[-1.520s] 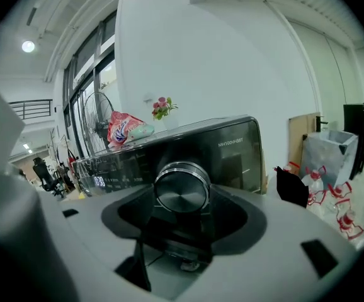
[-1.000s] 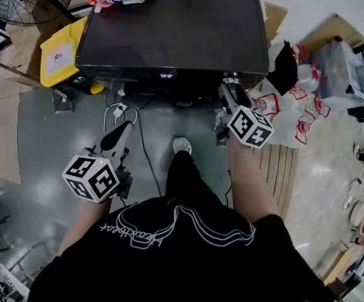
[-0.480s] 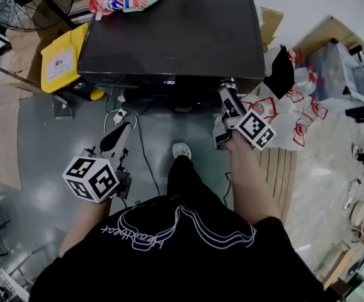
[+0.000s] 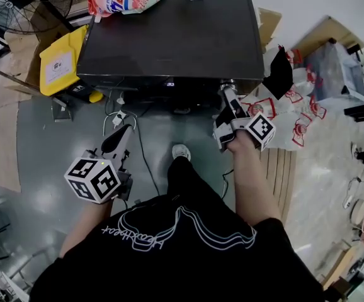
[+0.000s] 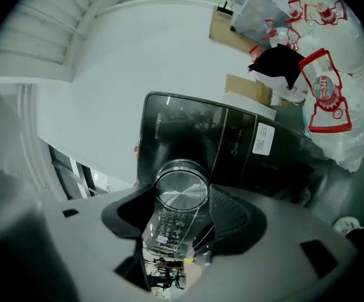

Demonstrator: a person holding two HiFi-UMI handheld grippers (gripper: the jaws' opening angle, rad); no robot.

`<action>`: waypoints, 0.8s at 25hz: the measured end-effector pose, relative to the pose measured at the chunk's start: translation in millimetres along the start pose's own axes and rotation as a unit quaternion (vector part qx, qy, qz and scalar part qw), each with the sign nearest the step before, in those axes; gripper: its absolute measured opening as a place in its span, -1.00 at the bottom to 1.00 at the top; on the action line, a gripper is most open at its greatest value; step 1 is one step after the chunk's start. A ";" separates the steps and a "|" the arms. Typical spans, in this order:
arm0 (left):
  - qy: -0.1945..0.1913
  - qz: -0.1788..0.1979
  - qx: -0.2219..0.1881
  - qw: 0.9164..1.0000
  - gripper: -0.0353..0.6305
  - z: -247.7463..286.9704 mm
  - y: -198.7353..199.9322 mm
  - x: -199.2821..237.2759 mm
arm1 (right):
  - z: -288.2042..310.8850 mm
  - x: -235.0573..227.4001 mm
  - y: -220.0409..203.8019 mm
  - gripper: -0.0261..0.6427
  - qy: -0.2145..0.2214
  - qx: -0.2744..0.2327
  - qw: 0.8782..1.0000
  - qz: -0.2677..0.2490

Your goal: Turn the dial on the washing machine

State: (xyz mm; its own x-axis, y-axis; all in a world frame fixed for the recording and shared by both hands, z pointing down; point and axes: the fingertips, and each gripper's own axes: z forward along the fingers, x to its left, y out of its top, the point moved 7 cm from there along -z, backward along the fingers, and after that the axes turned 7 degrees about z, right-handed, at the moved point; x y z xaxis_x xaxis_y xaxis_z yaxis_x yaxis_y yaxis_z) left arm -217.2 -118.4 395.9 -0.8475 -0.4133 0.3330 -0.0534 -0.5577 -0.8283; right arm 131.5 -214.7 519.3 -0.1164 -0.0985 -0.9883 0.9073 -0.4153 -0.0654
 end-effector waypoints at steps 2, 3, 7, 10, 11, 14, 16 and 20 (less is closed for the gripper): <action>0.000 -0.001 0.002 1.000 -0.86 0.0 -2.4 -0.1 | 0.8 -0.2 0.4 -0.09 0.001 0.000 1.000 -0.002; 0.000 -0.002 0.003 1.000 -0.86 -0.3 -3.9 0.0 | 1.2 -0.4 0.4 -0.09 0.003 -0.001 1.000 -0.003; 0.004 -0.005 0.007 1.000 -0.86 -3.7 -8.6 1.9 | 1.8 2.2 -0.1 -0.09 -0.002 -0.004 1.000 -0.026; 0.009 -0.005 0.004 1.000 -0.86 -7.4 -6.5 5.6 | 2.0 9.4 -3.0 0.02 -0.007 0.003 0.996 -0.090; 0.011 -0.005 0.001 1.000 -0.86 -9.0 -4.7 7.3 | 1.3 12.3 -4.6 0.06 -0.013 0.006 0.992 -0.123; 0.016 -0.009 -0.005 1.000 -0.86 -12.7 -0.2 12.6 | -2.0 24.8 -7.6 0.11 -0.039 0.005 0.964 -0.262; 0.017 -0.012 -0.005 1.000 -0.86 -13.9 0.4 13.9 | -3.7 35.6 -10.7 0.12 -0.055 0.005 0.926 -0.374; 0.011 -0.015 -0.002 1.000 -0.86 -13.8 -4.4 11.4 | -7.7 50.7 -22.7 0.14 -0.093 0.019 0.817 -0.569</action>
State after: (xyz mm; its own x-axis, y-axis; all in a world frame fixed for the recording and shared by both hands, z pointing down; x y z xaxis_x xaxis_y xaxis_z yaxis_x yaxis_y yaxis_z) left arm -233.9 -110.7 397.1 -0.8574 -0.3794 0.3478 -0.0814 -0.5672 -0.8195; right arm 108.1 -203.4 469.6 -0.9383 0.2363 -0.2527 0.1568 -0.3606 -0.9195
